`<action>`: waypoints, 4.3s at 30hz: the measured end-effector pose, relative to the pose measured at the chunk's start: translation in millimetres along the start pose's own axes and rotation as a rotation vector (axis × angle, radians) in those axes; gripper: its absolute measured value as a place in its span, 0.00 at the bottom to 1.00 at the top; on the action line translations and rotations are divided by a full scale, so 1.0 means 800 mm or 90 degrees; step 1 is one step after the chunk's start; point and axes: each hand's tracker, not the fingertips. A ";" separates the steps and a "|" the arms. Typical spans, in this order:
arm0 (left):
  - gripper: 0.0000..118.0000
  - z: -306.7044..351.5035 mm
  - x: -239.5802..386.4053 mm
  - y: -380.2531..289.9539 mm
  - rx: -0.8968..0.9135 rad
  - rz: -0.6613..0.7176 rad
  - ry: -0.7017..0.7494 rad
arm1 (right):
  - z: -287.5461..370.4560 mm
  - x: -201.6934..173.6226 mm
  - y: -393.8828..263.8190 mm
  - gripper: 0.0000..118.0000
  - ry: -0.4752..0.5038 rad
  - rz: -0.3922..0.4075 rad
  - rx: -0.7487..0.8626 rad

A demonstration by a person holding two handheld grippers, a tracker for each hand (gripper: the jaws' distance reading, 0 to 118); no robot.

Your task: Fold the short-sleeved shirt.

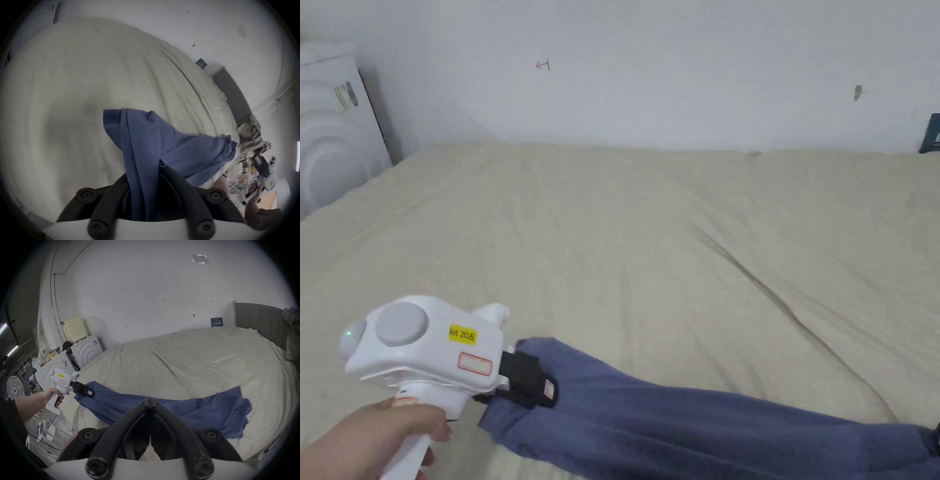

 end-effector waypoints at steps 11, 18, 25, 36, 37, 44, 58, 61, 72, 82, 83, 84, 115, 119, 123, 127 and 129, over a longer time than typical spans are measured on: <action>0.04 0.055 0.068 0.004 0.002 -0.074 0.230 | 0.021 0.020 -0.016 0.00 0.024 0.027 0.035; 0.04 -0.062 0.207 0.005 -0.097 -0.130 0.060 | 0.042 0.037 -0.004 0.00 0.022 -0.018 0.049; 0.72 -0.166 0.290 -0.010 -0.201 -0.116 -0.052 | 0.068 0.060 0.003 0.00 -0.015 -0.027 0.061; 0.99 -0.056 0.231 -0.005 -0.112 -0.144 -0.034 | 0.056 0.075 0.002 0.00 -0.013 -0.058 0.061; 0.96 -0.056 0.226 -0.009 -0.114 -0.156 -0.018 | 0.054 0.073 0.002 0.00 -0.010 -0.058 0.060; 0.00 -0.122 0.217 -0.042 -0.137 -0.169 0.035 | 0.046 0.066 -0.001 0.00 0.016 -0.073 0.043; 0.00 -0.187 0.284 -0.048 -0.085 -0.191 -0.111 | 0.048 0.065 -0.002 0.00 -0.011 -0.062 0.024; 0.00 -0.160 0.269 -0.042 -0.061 -0.109 -0.339 | 0.044 0.061 -0.002 0.00 -0.009 -0.061 0.021; 0.00 -0.045 0.103 -0.030 0.013 0.002 -0.187 | 0.031 0.043 0.010 0.00 -0.005 -0.032 0.021; 0.89 -0.075 -0.014 -0.031 -0.033 0.085 -0.265 | 0.023 0.018 0.017 0.00 0.014 -0.027 0.011; 1.00 -0.076 -0.020 -0.033 -0.031 0.086 -0.270 | 0.023 0.017 0.017 0.00 0.011 -0.025 0.013; 1.00 -0.080 -0.025 -0.031 -0.035 0.094 -0.286 | 0.021 0.015 0.016 0.00 0.007 -0.022 0.014; 0.05 -0.049 0.057 -0.034 -0.029 -0.034 -0.092 | 0.004 0.019 0.008 0.00 0.009 -0.076 -0.024; 0.05 -0.011 0.065 -0.026 0.011 -0.142 0.173 | 0.000 0.018 0.009 0.00 0.010 -0.064 -0.025; 0.05 0.016 0.087 -0.017 0.015 -0.121 0.218 | -0.003 0.022 0.009 0.00 0.029 -0.074 -0.022; 0.05 0.007 0.151 -0.018 0.014 -0.113 0.123 | 0.003 0.027 0.007 0.00 0.038 -0.074 -0.016; 0.05 -0.014 0.193 -0.019 -0.004 -0.104 0.066 | 0.007 0.033 0.006 0.00 0.039 -0.076 -0.015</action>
